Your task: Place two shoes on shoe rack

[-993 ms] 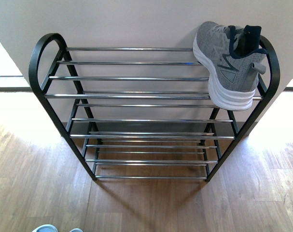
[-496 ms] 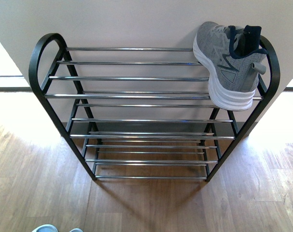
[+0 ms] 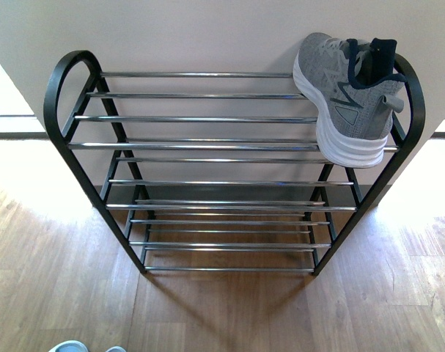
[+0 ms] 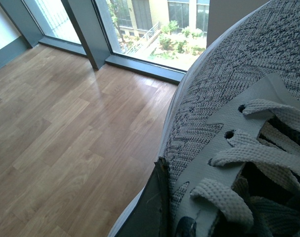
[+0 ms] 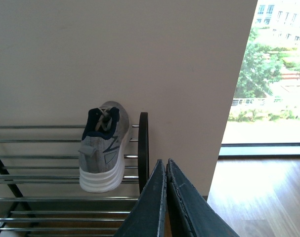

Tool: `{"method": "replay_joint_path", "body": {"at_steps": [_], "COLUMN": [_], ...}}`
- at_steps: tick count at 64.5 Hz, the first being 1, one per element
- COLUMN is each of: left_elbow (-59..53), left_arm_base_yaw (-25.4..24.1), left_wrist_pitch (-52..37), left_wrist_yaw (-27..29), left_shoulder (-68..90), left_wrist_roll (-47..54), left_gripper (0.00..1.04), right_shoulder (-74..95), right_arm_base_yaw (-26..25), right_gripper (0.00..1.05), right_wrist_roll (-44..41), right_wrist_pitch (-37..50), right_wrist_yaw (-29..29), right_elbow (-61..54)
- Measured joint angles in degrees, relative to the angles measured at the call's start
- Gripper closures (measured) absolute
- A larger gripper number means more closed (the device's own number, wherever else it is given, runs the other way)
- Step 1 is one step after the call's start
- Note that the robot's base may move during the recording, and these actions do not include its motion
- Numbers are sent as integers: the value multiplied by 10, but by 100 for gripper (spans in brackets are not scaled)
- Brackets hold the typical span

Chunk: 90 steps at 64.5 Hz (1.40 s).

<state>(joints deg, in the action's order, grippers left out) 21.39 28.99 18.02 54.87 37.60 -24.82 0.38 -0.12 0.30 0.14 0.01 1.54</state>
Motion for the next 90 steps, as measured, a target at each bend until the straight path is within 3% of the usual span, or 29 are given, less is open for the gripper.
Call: {"method": "replay_joint_path", "body": {"at_steps": [5,30,42,55,67,90], "left_elbow": [0,0,35,158,290,501], "left_arm_base_yaw": [0,-1,-46,-97,-90,0], "left_wrist_pitch": [0,-3,-154,-236,-223,-183], "left_wrist_yaw": [0,-5,-160,-324,-338,-428], "left_shoulder": [0,0,110,355,544,783], "left_wrist_roll": [0,4,62,83,35,-133], "left_gripper": [103,103,103,103,103,103], "right_shoulder": [0,0,0,0,0,0], "right_arm_base_yaw": [0,0,0,0,0,0], "right_gripper": [101,38,8,9,9,9], "right_wrist_roll": [-1,-1,-1,-1,-1,-1], "right_wrist_pitch": [0,0,0,0,0,0], "right_wrist_yaw": [0,0,0,0,0,0], "right_elbow": [0,0,0,0,0,0]}}
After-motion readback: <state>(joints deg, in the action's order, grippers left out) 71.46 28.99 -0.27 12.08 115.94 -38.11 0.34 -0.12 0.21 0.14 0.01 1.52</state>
